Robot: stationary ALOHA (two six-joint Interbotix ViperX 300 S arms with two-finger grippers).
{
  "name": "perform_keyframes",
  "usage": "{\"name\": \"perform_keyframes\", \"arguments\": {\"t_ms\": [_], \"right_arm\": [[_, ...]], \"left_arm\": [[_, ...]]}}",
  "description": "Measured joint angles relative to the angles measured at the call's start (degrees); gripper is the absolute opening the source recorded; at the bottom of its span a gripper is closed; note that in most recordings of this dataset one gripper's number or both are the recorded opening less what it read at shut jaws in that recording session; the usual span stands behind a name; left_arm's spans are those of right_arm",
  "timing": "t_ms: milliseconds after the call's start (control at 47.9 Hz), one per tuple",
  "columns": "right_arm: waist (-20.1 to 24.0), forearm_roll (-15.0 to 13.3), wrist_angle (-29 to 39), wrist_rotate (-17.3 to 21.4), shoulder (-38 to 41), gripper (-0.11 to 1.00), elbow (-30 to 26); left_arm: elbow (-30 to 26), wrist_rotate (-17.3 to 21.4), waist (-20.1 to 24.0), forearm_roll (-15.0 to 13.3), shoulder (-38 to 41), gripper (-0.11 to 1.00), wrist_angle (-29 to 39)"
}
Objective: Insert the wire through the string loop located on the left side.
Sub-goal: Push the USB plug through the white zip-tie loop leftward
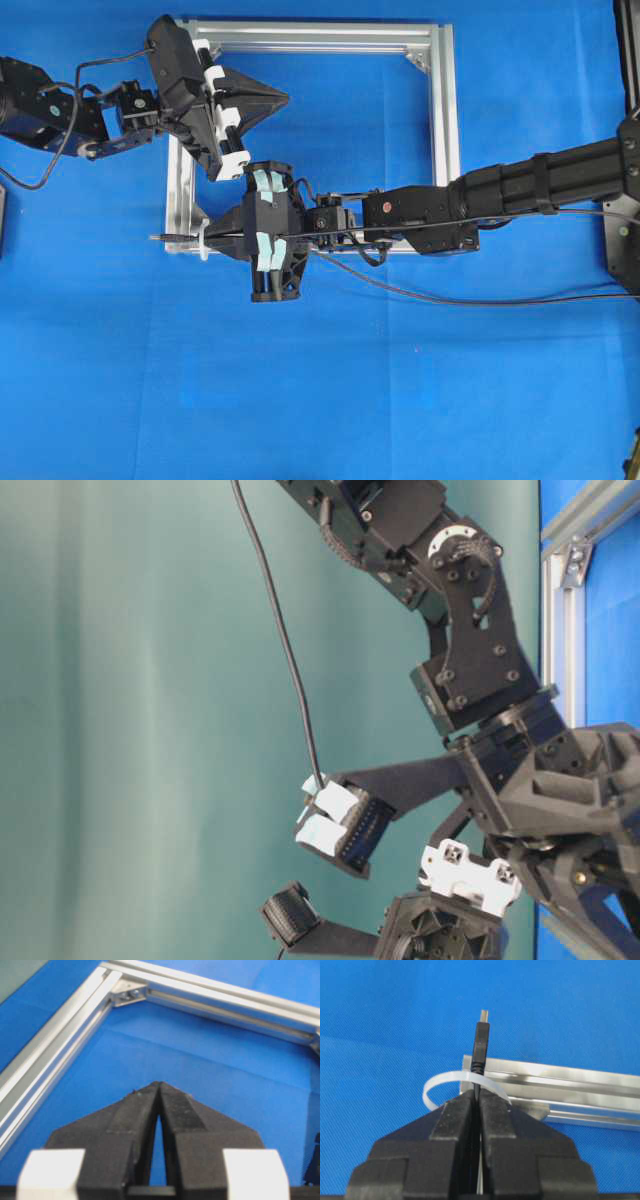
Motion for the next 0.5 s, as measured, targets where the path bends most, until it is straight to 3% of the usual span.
{"name": "perform_keyframes", "arguments": {"t_ms": [250, 501], "right_arm": [[0.00, 0.00, 0.00, -0.26, 0.00, 0.00, -0.18], [0.26, 0.00, 0.00, -0.26, 0.00, 0.00, -0.44]], "left_arm": [[0.70, 0.00, 0.00, 0.00, -0.70, 0.00, 0.00], [6.59, -0.09, 0.88, 0.00, -6.06, 0.00, 0.00]]}}
